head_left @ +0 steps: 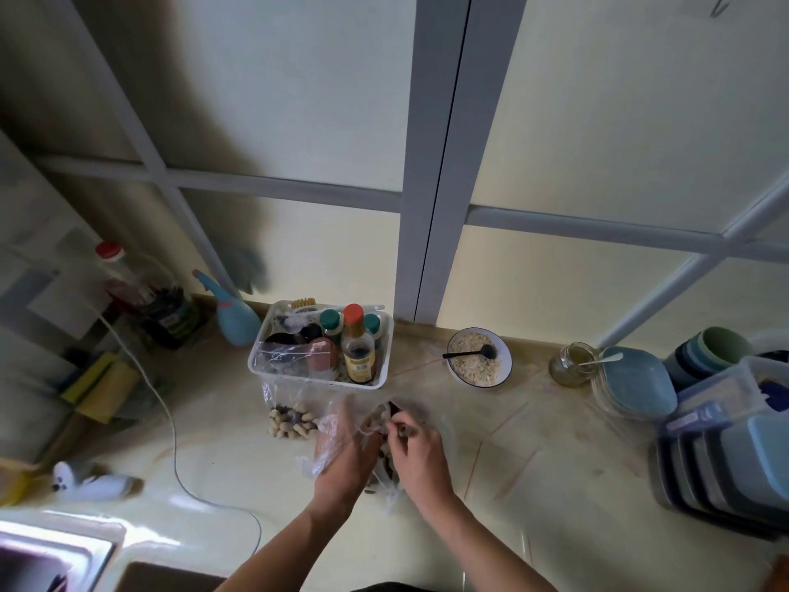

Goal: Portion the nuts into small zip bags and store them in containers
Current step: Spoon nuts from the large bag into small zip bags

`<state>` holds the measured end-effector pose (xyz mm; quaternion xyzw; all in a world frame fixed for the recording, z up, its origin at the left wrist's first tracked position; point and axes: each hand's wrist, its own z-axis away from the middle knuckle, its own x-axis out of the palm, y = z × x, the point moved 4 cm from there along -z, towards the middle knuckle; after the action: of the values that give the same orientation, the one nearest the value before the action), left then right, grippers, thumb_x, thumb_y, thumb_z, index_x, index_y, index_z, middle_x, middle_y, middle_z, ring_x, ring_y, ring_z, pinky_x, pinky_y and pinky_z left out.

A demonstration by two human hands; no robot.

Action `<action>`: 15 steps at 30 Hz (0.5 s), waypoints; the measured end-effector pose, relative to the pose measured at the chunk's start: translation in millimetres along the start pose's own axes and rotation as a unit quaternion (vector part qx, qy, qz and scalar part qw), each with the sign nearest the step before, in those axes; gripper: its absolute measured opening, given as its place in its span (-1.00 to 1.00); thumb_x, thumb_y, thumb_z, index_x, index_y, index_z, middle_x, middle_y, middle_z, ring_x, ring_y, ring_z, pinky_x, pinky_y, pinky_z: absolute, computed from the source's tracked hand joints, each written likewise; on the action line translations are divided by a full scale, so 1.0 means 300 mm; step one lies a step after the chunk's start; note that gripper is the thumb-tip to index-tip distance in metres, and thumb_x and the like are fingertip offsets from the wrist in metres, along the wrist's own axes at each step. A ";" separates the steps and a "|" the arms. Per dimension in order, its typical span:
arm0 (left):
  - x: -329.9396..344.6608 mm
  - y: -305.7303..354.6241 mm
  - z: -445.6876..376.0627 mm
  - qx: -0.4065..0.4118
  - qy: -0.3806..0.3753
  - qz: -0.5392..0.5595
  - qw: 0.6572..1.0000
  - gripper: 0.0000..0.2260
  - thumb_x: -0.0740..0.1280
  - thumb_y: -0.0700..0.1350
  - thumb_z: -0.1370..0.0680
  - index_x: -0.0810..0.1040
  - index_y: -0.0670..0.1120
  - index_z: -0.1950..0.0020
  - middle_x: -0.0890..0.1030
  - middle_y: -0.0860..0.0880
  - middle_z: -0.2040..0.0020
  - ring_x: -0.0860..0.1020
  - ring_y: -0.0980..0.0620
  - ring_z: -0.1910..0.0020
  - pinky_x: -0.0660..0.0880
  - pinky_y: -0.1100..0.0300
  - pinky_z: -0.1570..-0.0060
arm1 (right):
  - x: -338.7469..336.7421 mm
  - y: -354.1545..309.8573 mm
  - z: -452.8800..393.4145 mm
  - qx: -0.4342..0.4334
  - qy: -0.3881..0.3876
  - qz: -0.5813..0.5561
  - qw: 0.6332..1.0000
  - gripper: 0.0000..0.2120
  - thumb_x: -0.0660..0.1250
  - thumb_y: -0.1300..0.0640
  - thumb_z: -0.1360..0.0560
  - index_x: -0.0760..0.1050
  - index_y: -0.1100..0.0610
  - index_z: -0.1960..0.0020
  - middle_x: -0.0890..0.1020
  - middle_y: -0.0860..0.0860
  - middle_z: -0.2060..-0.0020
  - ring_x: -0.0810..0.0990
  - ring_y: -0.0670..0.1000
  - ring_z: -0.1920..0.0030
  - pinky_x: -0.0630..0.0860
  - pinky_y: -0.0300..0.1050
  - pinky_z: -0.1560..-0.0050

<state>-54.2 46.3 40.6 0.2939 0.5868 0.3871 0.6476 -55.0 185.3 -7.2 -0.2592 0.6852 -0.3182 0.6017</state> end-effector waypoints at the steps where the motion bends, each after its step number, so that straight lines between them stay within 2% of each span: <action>1: -0.001 -0.004 0.001 0.008 -0.002 -0.004 1.000 -0.58 0.35 -0.10 -0.57 0.21 0.29 -0.20 0.44 0.15 0.06 0.49 0.23 0.08 0.52 0.23 0.24 | 0.003 0.008 0.004 0.008 -0.001 -0.012 1.000 -0.89 0.29 0.09 -0.63 0.56 0.05 0.04 0.62 -0.09 0.30 0.57 -0.12 0.31 0.35 -0.39 0.22; 4: -0.003 -0.016 0.008 0.010 0.006 -0.019 1.000 -0.60 0.35 -0.19 -0.51 0.26 0.20 -0.13 0.44 0.18 0.10 0.48 0.18 0.13 0.44 0.32 0.32 | 0.009 0.034 0.020 0.058 0.029 -0.074 0.995 -0.89 0.31 0.16 -0.63 0.62 0.06 0.01 0.63 -0.15 0.30 0.58 -0.23 0.32 0.44 -0.42 0.23; 6: 0.003 -0.035 0.014 -0.002 0.005 -0.014 1.000 -0.63 0.36 -0.21 -0.50 0.30 0.15 -0.13 0.44 0.30 0.10 0.49 0.15 0.17 0.43 0.32 0.31 | 0.015 0.068 0.028 0.152 0.051 -0.160 0.974 -0.85 0.30 0.18 -0.64 0.65 0.05 -0.03 0.71 -0.09 0.25 0.69 -0.19 0.26 0.62 -0.24 0.17; 7: 0.006 -0.038 0.021 -0.007 0.003 -0.008 1.000 -0.67 0.36 -0.19 -0.51 0.32 0.13 -0.13 0.44 0.31 0.11 0.49 0.11 0.21 0.44 0.30 0.34 | 0.021 0.090 0.030 0.215 0.057 -0.217 0.951 -0.83 0.28 0.19 -0.65 0.66 0.06 -0.05 0.74 -0.06 0.22 0.72 -0.15 0.23 0.67 -0.15 0.14; 8: 0.011 -0.040 0.029 -0.011 0.001 -0.002 1.000 -0.71 0.36 -0.16 -0.54 0.33 0.11 -0.12 0.45 0.27 0.13 0.50 0.08 0.25 0.45 0.27 0.39 | 0.027 0.108 0.029 0.277 0.068 -0.280 0.917 -0.82 0.27 0.19 -0.66 0.66 0.08 -0.06 0.75 -0.02 0.19 0.75 -0.09 0.19 0.69 -0.10 0.12; 10: 0.019 -0.038 0.045 -0.009 -0.009 0.034 0.999 -0.71 0.35 -0.16 -0.55 0.34 0.11 -0.15 0.48 0.24 0.16 0.53 0.03 0.30 0.52 0.17 0.46 | 0.041 0.131 0.033 0.380 0.095 -0.420 0.819 -0.84 0.26 0.23 -0.66 0.63 0.16 -0.08 0.75 0.11 0.10 0.76 0.05 0.12 0.68 -0.09 0.16; 12: 0.026 -0.034 0.055 -0.013 -0.013 0.039 0.999 -0.63 0.35 -0.23 -0.51 0.33 0.13 -0.18 0.47 0.31 0.11 0.56 0.10 0.25 0.56 0.18 0.42 | 0.050 0.135 0.038 0.436 0.105 -0.527 0.722 -0.87 0.25 0.26 -0.67 0.57 0.25 -0.10 0.72 0.23 0.04 0.74 0.13 0.11 0.66 -0.16 0.24; 13: 0.028 -0.033 0.062 -0.013 -0.014 0.027 0.999 -0.62 0.35 -0.23 -0.51 0.32 0.13 -0.18 0.46 0.32 0.09 0.56 0.16 0.23 0.54 0.24 0.38 | 0.052 0.137 0.041 0.450 0.103 -0.557 0.690 -0.87 0.25 0.26 -0.67 0.55 0.28 -0.12 0.70 0.26 0.02 0.73 0.13 0.12 0.66 -0.18 0.26; 15: 0.028 -0.029 0.072 -0.027 -0.017 0.023 0.999 -0.63 0.36 -0.20 -0.53 0.31 0.12 -0.20 0.50 0.22 0.12 0.54 0.25 0.21 0.49 0.34 0.35 | 0.051 0.144 0.050 0.459 0.090 -0.590 0.658 -0.83 0.24 0.24 -0.67 0.52 0.33 -0.16 0.69 0.32 -0.04 0.73 0.13 0.11 0.67 -0.20 0.27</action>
<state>-31.3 50.3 31.9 0.2964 0.5583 0.4121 0.6562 -41.1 200.6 -50.7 -0.2703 0.2068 -0.9021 0.2654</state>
